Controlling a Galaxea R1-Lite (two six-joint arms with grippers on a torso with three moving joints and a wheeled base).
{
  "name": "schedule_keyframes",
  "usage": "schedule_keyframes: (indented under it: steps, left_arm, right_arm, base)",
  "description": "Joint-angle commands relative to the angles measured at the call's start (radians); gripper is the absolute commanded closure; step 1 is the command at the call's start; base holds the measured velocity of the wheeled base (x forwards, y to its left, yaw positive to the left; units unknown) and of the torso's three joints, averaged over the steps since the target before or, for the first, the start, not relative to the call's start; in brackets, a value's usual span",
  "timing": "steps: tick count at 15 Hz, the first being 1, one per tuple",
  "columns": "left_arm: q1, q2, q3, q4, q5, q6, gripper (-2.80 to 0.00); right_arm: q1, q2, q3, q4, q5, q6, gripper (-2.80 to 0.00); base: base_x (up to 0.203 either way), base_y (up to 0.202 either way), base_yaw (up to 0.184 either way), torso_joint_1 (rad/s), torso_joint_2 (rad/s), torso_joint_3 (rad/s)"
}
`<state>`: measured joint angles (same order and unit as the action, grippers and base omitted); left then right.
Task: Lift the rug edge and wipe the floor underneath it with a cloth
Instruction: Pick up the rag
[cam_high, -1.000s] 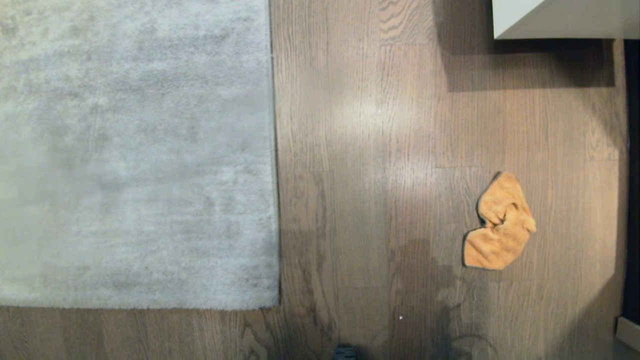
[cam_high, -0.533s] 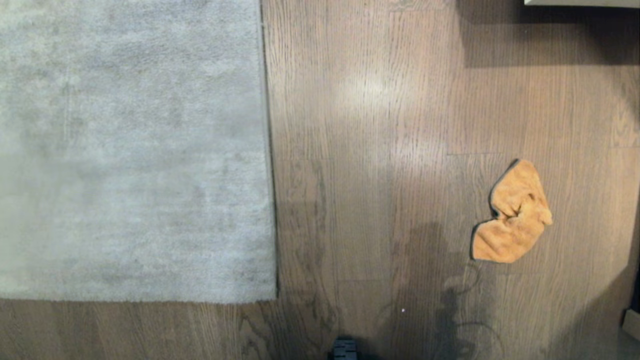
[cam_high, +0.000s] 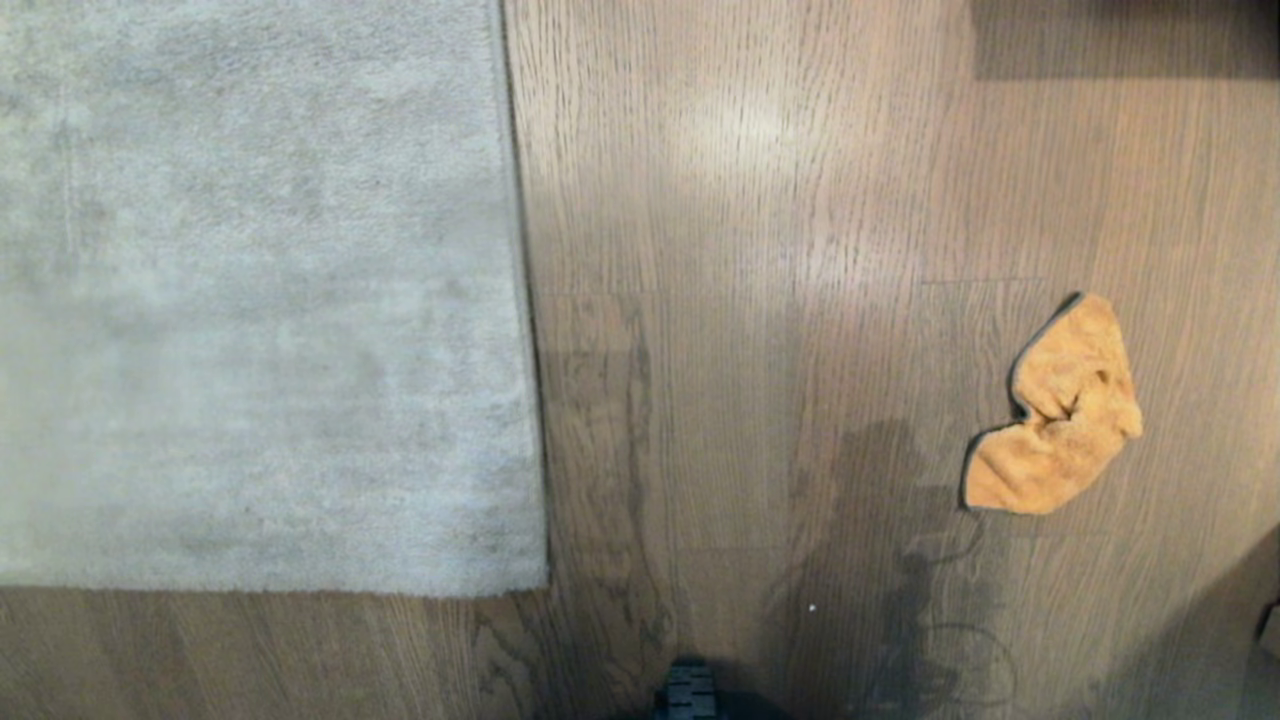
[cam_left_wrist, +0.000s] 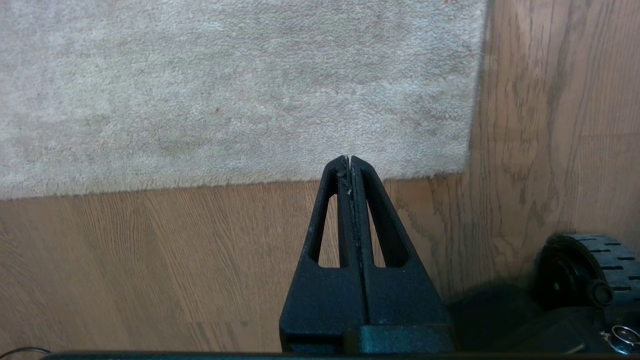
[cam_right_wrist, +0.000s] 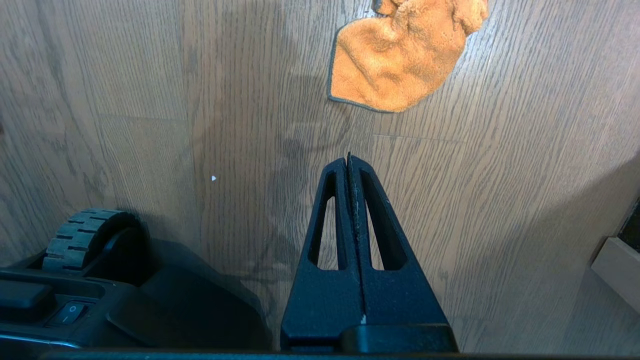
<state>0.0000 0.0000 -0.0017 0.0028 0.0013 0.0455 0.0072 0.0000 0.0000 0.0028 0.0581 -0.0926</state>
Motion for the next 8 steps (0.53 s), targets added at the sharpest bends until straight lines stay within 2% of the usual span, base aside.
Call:
schedule_keyframes:
  steps: [1, 8]
  left_arm:
    - [0.000, 0.000, 0.000, 0.000, 0.000, 0.000, 0.00]
    - [0.000, 0.000, 0.000, 0.000, 0.002, 0.002, 0.00]
  right_arm:
    - [0.000, 0.000, 0.000, 0.000, 0.001, -0.001, 0.00]
    - [0.000, 0.000, 0.000, 0.000, 0.001, -0.001, 0.00]
  base:
    - [0.000, 0.000, 0.000, 0.005, 0.00, -0.034]
    - [0.000, 0.000, 0.000, 0.000, 0.00, -0.004]
